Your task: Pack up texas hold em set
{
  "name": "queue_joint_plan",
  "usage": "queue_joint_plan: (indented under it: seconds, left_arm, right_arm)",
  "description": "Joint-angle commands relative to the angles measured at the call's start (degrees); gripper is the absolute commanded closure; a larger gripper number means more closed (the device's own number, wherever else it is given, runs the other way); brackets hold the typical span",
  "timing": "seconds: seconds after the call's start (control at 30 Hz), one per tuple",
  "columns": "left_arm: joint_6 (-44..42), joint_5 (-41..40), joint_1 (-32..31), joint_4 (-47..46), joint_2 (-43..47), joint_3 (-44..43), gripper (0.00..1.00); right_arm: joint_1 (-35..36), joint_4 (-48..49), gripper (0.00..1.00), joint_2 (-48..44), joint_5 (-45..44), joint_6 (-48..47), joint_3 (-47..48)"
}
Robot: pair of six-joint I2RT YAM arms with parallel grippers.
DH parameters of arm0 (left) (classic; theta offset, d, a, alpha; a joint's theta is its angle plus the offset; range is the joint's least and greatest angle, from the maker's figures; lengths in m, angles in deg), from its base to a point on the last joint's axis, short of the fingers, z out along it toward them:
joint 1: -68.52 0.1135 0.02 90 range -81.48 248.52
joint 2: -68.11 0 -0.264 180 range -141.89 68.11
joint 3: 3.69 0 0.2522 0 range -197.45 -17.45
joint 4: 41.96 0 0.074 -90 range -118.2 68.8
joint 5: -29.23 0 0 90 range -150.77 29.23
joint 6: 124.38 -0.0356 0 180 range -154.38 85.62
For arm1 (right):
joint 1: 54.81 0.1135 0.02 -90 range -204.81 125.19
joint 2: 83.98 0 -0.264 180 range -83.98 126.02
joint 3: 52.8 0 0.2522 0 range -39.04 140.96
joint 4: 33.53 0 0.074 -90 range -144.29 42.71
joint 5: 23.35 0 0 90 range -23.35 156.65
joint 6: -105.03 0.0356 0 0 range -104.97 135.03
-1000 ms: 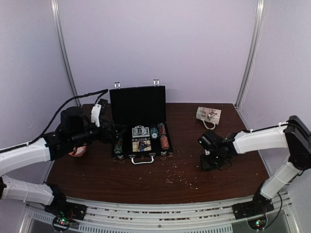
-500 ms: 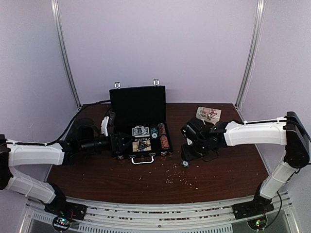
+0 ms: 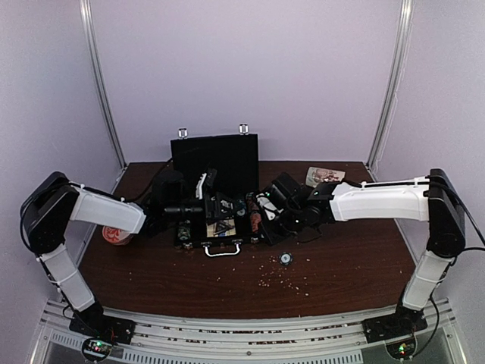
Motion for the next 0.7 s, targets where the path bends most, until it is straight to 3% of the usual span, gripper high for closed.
queue_joint_plan:
  seconds: [0.0,0.5,0.67]
  left_arm:
    - [2.39,5.31,-0.18,-1.73,-4.07,-3.02,0.27]
    - [-1.89,10.37,-5.52,9.13,-9.03,-11.11,0.42]
    - [-1.47,10.14,-5.8,8.75,-8.41,-11.02,0.6]
  right_arm:
    - [1.64,4.45,0.76,-2.42,1.69,-7.87,1.58]
    - [2.88,7.62,0.77,-6.37,-0.81,-13.91,0.07]
    - [2.88,7.83,0.78,-6.64,-1.1,-14.0,-0.22]
